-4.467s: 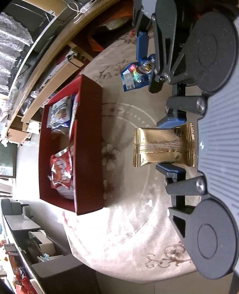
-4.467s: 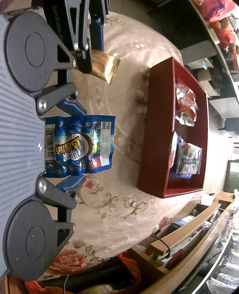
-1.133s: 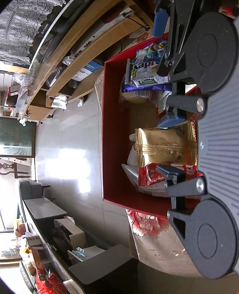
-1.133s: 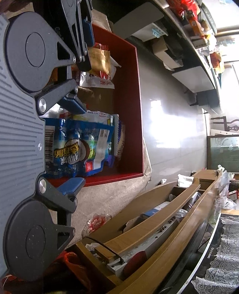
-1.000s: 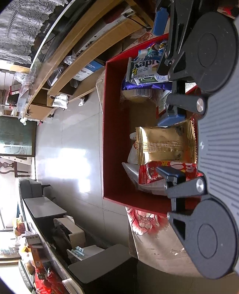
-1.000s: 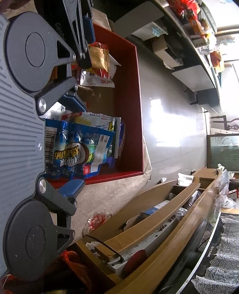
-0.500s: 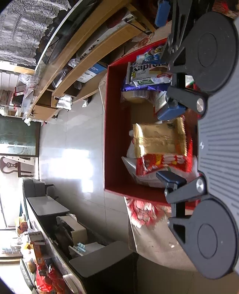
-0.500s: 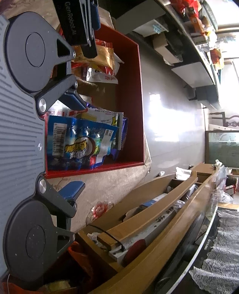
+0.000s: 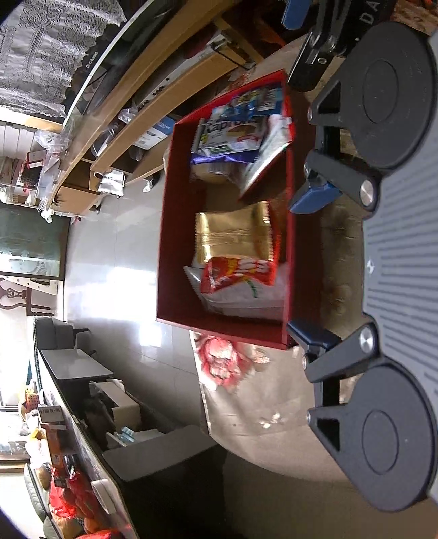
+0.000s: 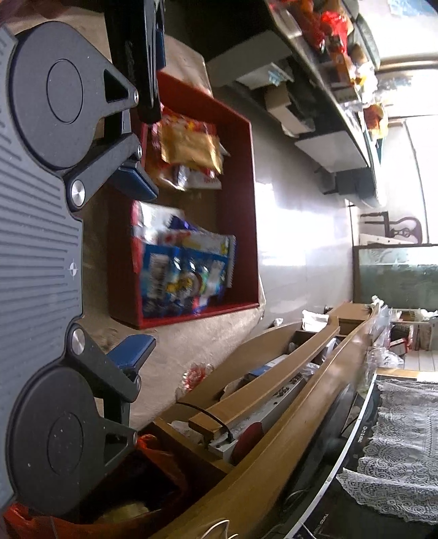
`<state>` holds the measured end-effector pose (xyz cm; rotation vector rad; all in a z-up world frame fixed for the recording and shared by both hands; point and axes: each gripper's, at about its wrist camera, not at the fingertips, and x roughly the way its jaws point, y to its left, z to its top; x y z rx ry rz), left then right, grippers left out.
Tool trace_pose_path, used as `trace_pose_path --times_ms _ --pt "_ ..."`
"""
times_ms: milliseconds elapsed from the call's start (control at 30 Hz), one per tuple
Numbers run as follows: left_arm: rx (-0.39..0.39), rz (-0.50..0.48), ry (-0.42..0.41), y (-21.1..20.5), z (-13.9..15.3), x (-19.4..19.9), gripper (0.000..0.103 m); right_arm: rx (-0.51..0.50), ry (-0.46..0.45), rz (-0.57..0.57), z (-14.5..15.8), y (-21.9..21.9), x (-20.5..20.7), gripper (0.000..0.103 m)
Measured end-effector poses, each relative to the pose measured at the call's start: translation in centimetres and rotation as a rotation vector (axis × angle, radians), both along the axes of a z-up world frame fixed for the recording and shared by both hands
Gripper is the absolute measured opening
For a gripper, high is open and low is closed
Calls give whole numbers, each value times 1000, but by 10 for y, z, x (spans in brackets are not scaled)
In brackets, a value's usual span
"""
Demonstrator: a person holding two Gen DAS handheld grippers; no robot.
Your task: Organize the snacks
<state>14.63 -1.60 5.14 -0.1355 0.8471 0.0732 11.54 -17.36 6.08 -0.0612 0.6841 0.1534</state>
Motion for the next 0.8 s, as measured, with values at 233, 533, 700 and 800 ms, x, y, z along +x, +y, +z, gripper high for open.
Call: trace_pose_path --times_ms 233,533,700,800 --pt "-3 -4 11 1 -4 -32 80 23 6 -5 -7 1 -33 91" --pt "22 11 45 2 -16 -68 91 37 17 -25 -17 -2 -66 94" --pt "63 5 68 -1 -26 -86 93 27 43 -35 -26 -2 -79 94" --pt "70 9 68 0 -27 -96 94 18 58 -39 -31 -2 -85 95"
